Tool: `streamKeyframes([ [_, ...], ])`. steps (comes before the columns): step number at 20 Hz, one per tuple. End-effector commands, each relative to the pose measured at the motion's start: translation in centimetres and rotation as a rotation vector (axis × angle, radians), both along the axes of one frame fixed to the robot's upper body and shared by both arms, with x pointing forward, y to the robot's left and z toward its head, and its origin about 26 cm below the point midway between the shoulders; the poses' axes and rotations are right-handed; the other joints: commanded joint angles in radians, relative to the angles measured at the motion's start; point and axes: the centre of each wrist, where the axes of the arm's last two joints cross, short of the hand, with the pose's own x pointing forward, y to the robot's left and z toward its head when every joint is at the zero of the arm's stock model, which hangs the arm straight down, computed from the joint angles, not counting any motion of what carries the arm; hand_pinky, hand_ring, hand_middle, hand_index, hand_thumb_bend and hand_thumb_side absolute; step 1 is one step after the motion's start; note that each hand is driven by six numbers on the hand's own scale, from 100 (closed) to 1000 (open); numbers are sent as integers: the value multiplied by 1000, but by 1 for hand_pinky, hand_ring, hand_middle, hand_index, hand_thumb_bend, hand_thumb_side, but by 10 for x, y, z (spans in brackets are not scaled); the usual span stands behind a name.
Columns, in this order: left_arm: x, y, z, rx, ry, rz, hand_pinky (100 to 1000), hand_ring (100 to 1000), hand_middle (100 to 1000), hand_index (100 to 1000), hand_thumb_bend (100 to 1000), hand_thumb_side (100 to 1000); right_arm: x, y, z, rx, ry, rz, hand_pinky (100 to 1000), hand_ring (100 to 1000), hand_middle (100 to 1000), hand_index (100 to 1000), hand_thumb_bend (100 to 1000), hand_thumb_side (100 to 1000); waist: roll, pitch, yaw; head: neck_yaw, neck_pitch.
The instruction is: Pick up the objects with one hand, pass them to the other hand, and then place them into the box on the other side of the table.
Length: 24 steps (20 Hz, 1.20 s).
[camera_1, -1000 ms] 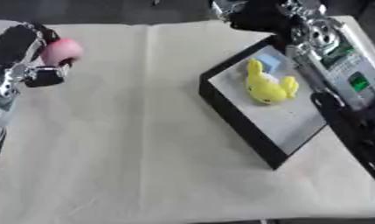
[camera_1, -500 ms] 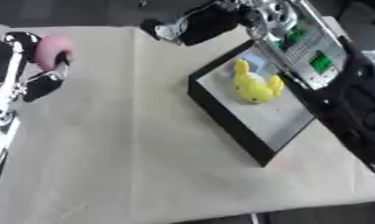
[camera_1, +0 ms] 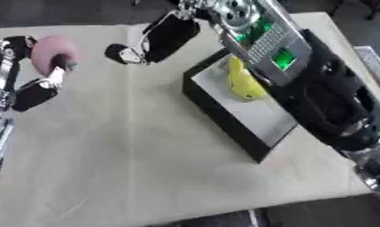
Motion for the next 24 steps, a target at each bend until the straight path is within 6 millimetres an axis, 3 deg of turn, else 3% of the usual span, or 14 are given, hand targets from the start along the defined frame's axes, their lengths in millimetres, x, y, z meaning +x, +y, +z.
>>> streamKeyframes([
  [1, -4, -5, 13, -13, -59, -44, 535, 466, 423, 566, 100, 344, 8, 5, 1, -11, -25, -42, 903, 882, 850, 946, 343, 100, 2, -25, 3, -9, 1],
  [9, -11, -18, 15, 25, -146, -100, 543, 471, 428, 566, 100, 296, 32, 18, -16, -32, 4, -79, 905, 883, 842, 932, 315, 100, -1, -20, 18, -22, -3],
  [19, -14, -29, 16, 22, -190, -123, 541, 470, 427, 563, 100, 285, 48, 29, -32, -63, 73, -62, 913, 886, 838, 931, 312, 100, -8, -16, 28, -35, -14],
  [24, -14, -32, 15, 19, -193, -133, 541, 469, 425, 562, 100, 287, 51, 31, -35, -55, 101, -49, 914, 880, 827, 925, 245, 100, -11, -12, 30, -35, -15],
])
